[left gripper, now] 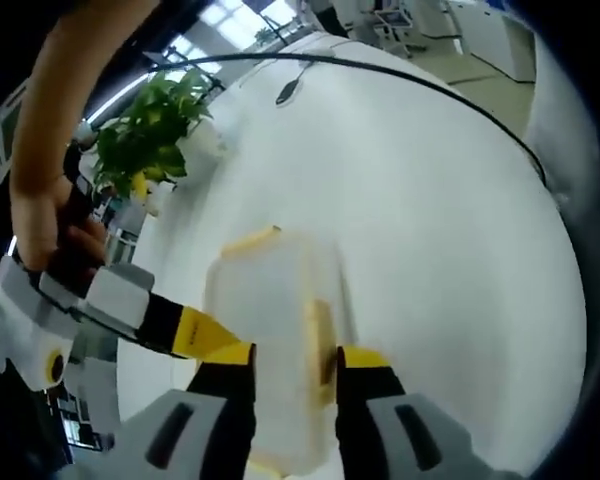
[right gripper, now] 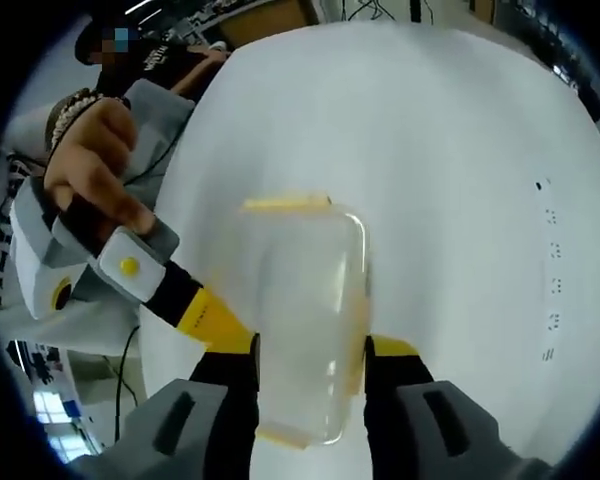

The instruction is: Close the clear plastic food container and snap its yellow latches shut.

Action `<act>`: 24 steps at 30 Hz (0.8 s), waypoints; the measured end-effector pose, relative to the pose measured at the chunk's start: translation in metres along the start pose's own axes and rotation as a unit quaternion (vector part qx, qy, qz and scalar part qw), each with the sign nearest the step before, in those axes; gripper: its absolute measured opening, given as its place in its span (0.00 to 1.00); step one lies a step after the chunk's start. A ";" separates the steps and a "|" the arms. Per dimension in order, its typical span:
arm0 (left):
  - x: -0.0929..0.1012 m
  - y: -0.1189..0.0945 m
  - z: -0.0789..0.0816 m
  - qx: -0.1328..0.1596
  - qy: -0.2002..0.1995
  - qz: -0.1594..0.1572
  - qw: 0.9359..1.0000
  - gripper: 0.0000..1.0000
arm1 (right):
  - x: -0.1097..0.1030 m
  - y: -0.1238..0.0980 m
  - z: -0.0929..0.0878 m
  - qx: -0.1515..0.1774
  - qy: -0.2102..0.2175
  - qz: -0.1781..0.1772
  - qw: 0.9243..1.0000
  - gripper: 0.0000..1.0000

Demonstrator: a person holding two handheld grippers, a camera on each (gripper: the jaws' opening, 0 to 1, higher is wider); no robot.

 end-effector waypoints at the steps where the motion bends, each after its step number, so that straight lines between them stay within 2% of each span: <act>1: -0.001 0.000 0.000 0.003 -0.008 0.001 1.000 0.24 | 0.000 -0.001 -0.001 0.006 0.001 -0.007 1.000 0.38; 7: -0.003 -0.002 -0.001 0.014 -0.037 0.004 0.999 0.24 | -0.003 -0.005 -0.003 0.027 0.008 -0.046 0.999 0.38; 11: -0.003 -0.004 -0.005 0.034 -0.054 0.012 0.998 0.24 | -0.009 -0.009 -0.006 0.045 -0.001 -0.078 0.996 0.38; 14: -0.004 -0.004 -0.008 0.050 -0.076 0.016 0.996 0.24 | -0.012 -0.012 -0.010 0.079 -0.007 -0.133 0.988 0.43; 17: -0.004 -0.005 -0.009 0.058 -0.086 0.017 0.994 0.25 | -0.023 -0.013 -0.016 0.120 0.006 -0.148 0.982 0.43; 19: -0.005 -0.006 -0.010 0.066 -0.087 0.013 0.994 0.25 | -0.028 -0.019 -0.022 0.142 0.007 -0.170 0.975 0.44; 20: -0.006 -0.006 -0.010 0.069 -0.092 0.008 0.993 0.24 | -0.034 -0.022 -0.026 0.146 0.014 -0.171 0.974 0.46; 21: -0.007 -0.007 -0.011 0.073 -0.125 0.009 0.989 0.24 | -0.039 -0.024 -0.029 0.156 0.022 -0.169 0.973 0.50; 22: -0.008 -0.008 -0.011 0.078 -0.142 0.006 0.987 0.24 | -0.044 -0.027 -0.032 0.166 0.021 -0.173 0.971 0.55; 24: -0.012 -0.010 -0.013 0.102 -0.166 -0.001 0.981 0.25 | -0.050 -0.032 -0.039 0.166 0.023 -0.180 0.969 0.55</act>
Point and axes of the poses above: the point that each gripper's makers call its tool centre point, and the gripper's own axes: y roughly forward along the fingers, x roughly to its right, z roughly out of its top, the point moved 8 cm from there along -y, roughly backward along the fingers, and after that the axes turned 12 degrees about x, right-handed, at the moved point
